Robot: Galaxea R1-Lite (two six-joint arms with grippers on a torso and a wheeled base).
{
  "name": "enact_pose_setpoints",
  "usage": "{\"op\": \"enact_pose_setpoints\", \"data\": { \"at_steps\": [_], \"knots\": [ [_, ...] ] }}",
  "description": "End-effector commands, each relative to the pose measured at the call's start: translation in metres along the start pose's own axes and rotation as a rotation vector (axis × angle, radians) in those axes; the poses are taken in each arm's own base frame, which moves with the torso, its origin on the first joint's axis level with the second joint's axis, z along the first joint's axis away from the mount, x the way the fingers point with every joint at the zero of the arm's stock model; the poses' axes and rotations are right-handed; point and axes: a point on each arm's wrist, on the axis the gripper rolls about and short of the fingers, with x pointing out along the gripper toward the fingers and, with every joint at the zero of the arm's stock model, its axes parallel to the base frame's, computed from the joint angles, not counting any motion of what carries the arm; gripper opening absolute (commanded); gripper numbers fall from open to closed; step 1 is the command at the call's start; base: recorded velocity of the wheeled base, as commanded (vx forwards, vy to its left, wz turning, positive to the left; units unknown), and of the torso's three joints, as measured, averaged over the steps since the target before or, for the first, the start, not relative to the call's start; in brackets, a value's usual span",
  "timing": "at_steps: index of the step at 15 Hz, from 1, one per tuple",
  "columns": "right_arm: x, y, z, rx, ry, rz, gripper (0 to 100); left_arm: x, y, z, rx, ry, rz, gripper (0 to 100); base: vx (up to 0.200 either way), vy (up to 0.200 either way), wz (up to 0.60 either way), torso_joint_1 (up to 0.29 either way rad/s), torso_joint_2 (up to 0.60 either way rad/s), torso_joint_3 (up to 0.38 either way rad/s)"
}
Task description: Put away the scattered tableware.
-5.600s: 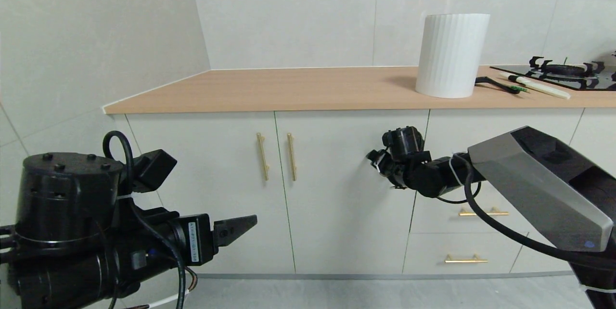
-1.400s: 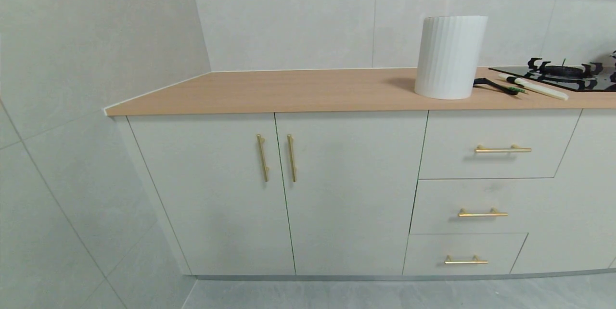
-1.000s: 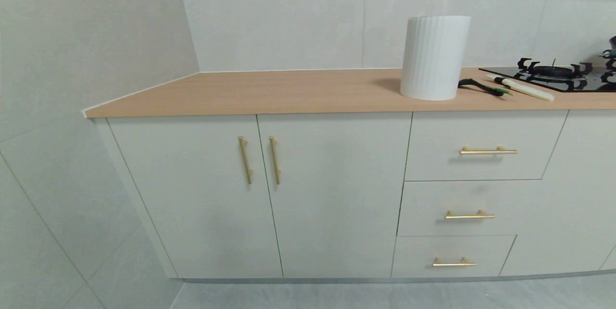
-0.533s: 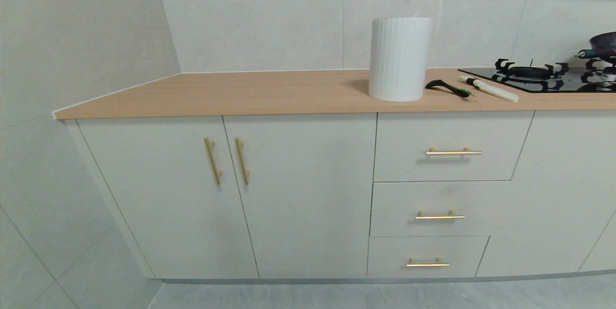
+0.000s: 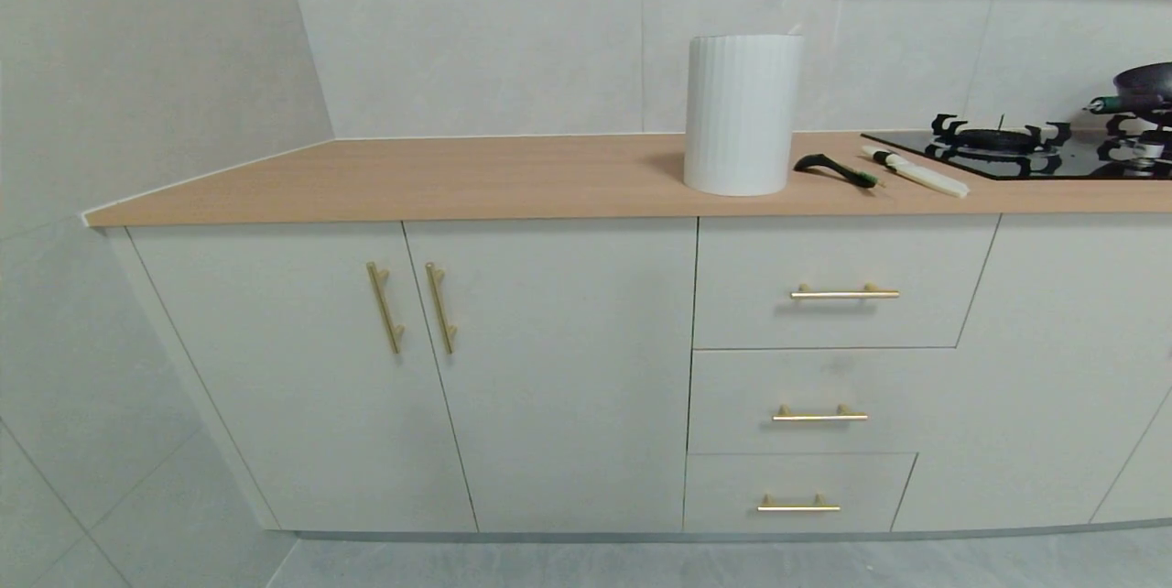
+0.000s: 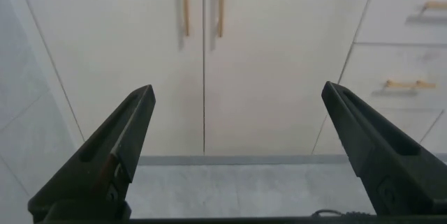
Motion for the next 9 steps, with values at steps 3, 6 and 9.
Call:
{"op": "enact_pose_setpoints", "data": {
  "at_steps": [3,6,9],
  "knots": [
    [0.0001,0.0000,0.0000,0.000,0.001,0.002,100,0.0000,-0.0001,0.0000,-0.003,0.001,-0.003,100,0.000,0.000,0.00,0.000,0.00,0.000],
    [0.0001,0.0000,0.0000,0.000,0.001,0.000,100,0.0000,-0.0006,-0.0001,0.022,0.003,-0.025,100,0.000,0.000,0.00,0.000,0.00,0.000],
    [0.0001,0.0000,0.0000,0.000,0.001,0.000,100,0.0003,-0.0026,-0.0021,0.206,0.007,-0.123,100,0.000,0.000,0.00,0.000,0.00,0.000]
  ]
}}
